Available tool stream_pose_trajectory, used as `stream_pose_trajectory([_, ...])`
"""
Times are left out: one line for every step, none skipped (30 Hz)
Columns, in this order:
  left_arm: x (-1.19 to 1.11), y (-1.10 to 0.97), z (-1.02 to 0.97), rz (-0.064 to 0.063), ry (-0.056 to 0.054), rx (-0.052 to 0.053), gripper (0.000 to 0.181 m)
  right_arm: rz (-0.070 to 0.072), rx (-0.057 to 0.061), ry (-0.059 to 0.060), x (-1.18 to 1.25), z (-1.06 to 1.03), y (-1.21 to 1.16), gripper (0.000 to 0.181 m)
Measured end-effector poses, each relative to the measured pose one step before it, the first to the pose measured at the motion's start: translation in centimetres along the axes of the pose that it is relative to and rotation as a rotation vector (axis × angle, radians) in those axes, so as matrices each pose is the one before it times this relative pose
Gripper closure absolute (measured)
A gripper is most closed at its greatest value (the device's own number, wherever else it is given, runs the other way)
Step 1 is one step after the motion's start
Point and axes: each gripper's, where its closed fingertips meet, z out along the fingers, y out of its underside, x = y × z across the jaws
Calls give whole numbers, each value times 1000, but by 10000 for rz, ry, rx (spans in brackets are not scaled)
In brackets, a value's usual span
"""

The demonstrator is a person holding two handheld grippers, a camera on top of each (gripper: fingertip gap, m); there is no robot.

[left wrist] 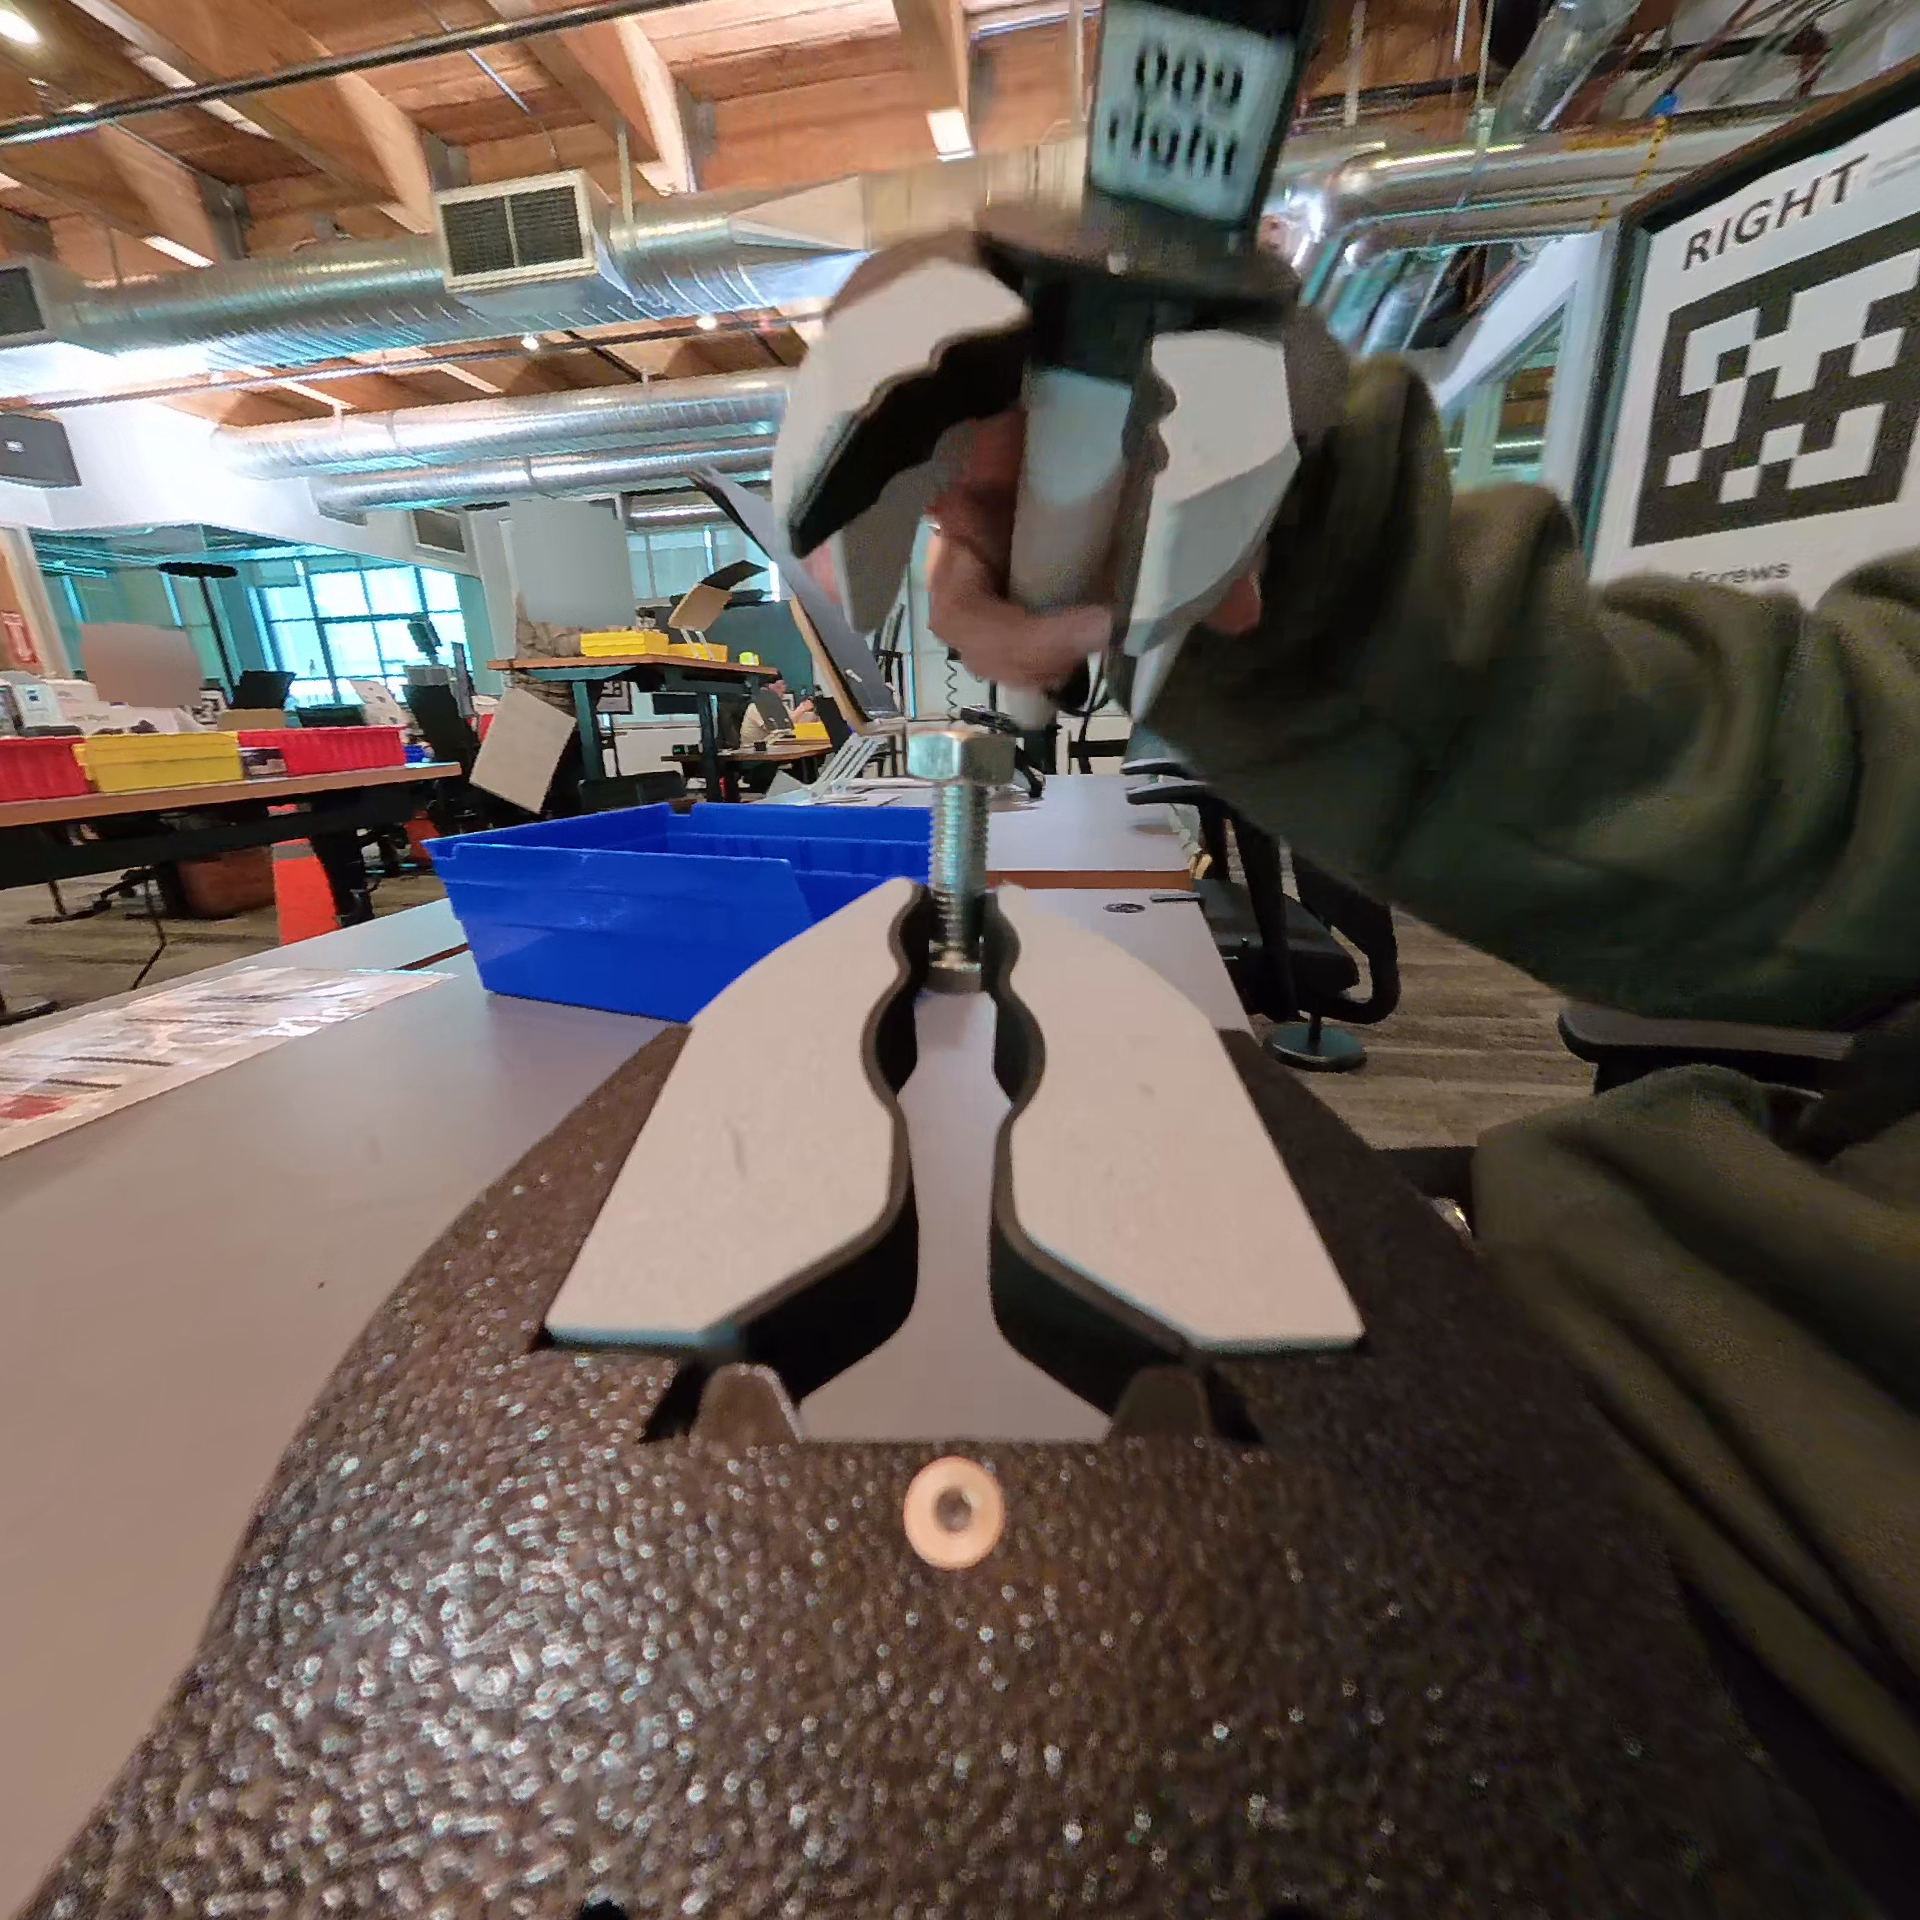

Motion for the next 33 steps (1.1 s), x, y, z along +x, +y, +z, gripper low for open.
stream_pose_trajectory([178, 53, 13, -42, 152, -52, 172, 313, 784, 403, -178, 11, 109, 130])
stream_pose_trajectory([230, 39, 44, -89, 178, -44, 172, 264, 668, 319, -344, 111, 304, 127])
stream_pose_trajectory([253, 35, 51, -93, 201, -27, 172, 216, 599, 299, -348, 155, 388, 125])
stream_pose_trajectory([257, 33, 57, -67, 187, -11, 172, 171, 511, 317, -207, 127, 444, 124])
stream_pose_trajectory([271, 66, 76, -66, 178, -31, 172, 207, 474, 308, -105, 16, 387, 123])
stream_pose_trajectory([276, 87, 91, -64, 188, -63, 172, 216, 462, 234, -73, -97, 222, 123])
stream_pose_trajectory([239, 103, 112, -32, 152, -64, 172, 203, 599, 247, 43, -203, -168, 125])
stream_pose_trajectory([177, 88, 100, -10, 113, -49, 172, 227, 682, 73, -104, -211, -421, 130])
stream_pose_trajectory([144, 98, 98, -33, 100, -36, 172, 276, 547, -172, -316, -141, -362, 136])
stream_pose_trajectory([93, 105, 85, -53, 83, -28, 172, 246, 270, -225, -290, -88, -74, 139])
stream_pose_trajectory([31, 68, 60, -35, 42, -8, 172, 156, 117, -55, -20, -73, 72, 138])
stream_pose_trajectory([23, 16, 37, -23, 25, 17, 172, 77, 55, -43, -10, -86, 139, 138])
stream_pose_trajectory([39, -2, 13, -31, 43, 18, 172, 97, 12, -173, -203, -82, 171, 139])
stream_pose_trajectory([35, -23, -5, -31, 35, 15, 172, 79, 11, -96, -119, -45, 146, 139])
stream_pose_trajectory([-15, -33, -20, -10, 2, 26, 172, -12, -29, 39, 60, -27, 189, 140])
stream_pose_trajectory([-38, -8, -12, -9, -17, 10, 172, -65, -129, -6, -8, -2, 321, 142])
stream_pose_trajectory([-31, 11, -3, -14, -17, -8, 172, -59, -141, 26, 46, 32, 336, 145])
stream_pose_trajectory([-1, 12, 5, 4, 0, -7, 172, -40, -89, 75, 75, 80, 253, 146])
stream_pose_trajectory([-6, 7, 4, 16, -12, -4, 172, -24, -43, -13, -87, 100, 158, 146])
stream_pose_trajectory([-16, 11, 13, 7, -25, -5, 172, -3, -38, -66, -148, 104, 134, 146])
stream_pose_trajectory([-24, -6, -9, 3, -23, 3, 172, -23, -14, 38, -4, 101, 82, 145])
stream_pose_trajectory([12, -14, -6, 2, -4, 8, 172, -31, 8, 42, 7, 63, 15, 145])
stream_pose_trajectory([-11, -6, -28, 0, -13, 6, 172, 0, 0, -1, -20, 8, -14, 146])
stream_pose_trajectory([-74, -1, -12, -4, -51, -8, 172, -9, 14, 40, 40, -36, -69, 145])
stream_pose_trajectory([-120, 5, -26, -2, -84, -15, 172, -32, 38, 94, 125, -81, -118, 144])
stream_pose_trajectory([-173, -22, -26, 0, -122, -3, 172, 11, 56, 114, 179, -104, -161, 142])
stream_pose_trajectory([-266, -45, -47, 10, -184, 9, 172, 95, 69, 81, 128, -89, -180, 142])
stream_pose_trajectory([-309, -56, -53, 9, -216, 15, 172, 120, 65, 113, 128, -23, -193, 141])
stream_pose_trajectory([-284, -46, -63, -6, -188, 7, 172, 67, 45, 174, 129, 21, -126, 140])
stream_pose_trajectory([-235, -36, -67, -2, -147, -1, 172, 5, 3, 204, 91, 57, -9, 139])
stream_pose_trajectory([-222, -32, -60, 15, -143, 4, 172, -5, -2, 241, 140, 101, 57, 137])
stream_pose_trajectory([-260, -36, -74, 11, -170, 18, 172, 35, 38, 302, 207, 117, 18, 134])
stream_pose_trajectory([-240, -39, -78, 0, -150, 20, 172, 83, 66, 246, 126, 119, -44, 132])
